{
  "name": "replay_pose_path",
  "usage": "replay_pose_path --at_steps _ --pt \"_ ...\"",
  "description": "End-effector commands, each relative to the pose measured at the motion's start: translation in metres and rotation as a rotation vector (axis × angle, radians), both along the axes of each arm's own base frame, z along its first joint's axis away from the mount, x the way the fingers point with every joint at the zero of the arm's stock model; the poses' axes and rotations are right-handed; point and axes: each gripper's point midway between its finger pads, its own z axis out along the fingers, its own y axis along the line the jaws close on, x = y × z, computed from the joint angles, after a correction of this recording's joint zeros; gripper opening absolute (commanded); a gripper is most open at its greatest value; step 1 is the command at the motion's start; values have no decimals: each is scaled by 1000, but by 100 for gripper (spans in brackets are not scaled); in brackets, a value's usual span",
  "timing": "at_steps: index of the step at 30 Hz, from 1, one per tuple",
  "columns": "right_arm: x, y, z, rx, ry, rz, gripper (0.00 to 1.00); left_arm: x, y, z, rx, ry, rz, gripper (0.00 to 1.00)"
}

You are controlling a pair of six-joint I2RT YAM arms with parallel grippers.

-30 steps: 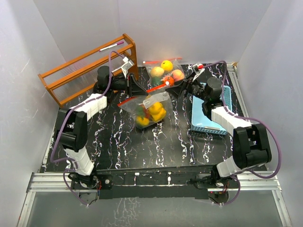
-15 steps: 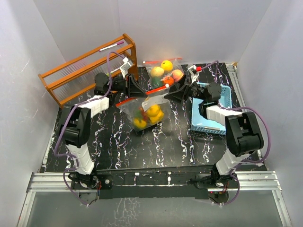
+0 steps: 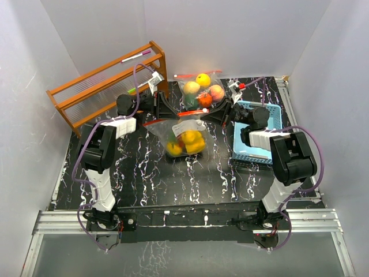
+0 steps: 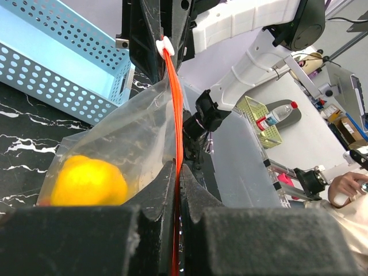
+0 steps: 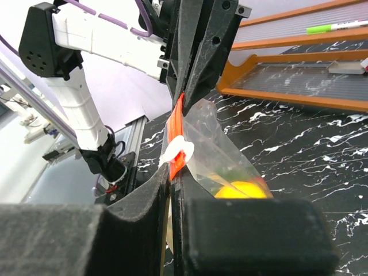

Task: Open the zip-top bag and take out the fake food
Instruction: Pick up the zipper food storage bag at the center of the board.

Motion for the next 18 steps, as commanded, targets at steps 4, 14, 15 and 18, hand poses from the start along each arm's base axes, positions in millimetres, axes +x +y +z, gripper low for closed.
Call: replay_pose_path --at_steps 4,14,15,18 --pt "-3 -3 25 -47 -188 -102 7 -18 -5 30 -85 -221 2 4" --pt "-12 4 16 -190 -226 -109 7 -1 -31 56 -88 -267 125 59" --pt "-15 5 15 -192 -228 -98 7 -5 -41 59 -87 -285 117 62" --pt "-17 10 13 -209 -229 -81 7 -12 -61 66 -93 -322 93 65"
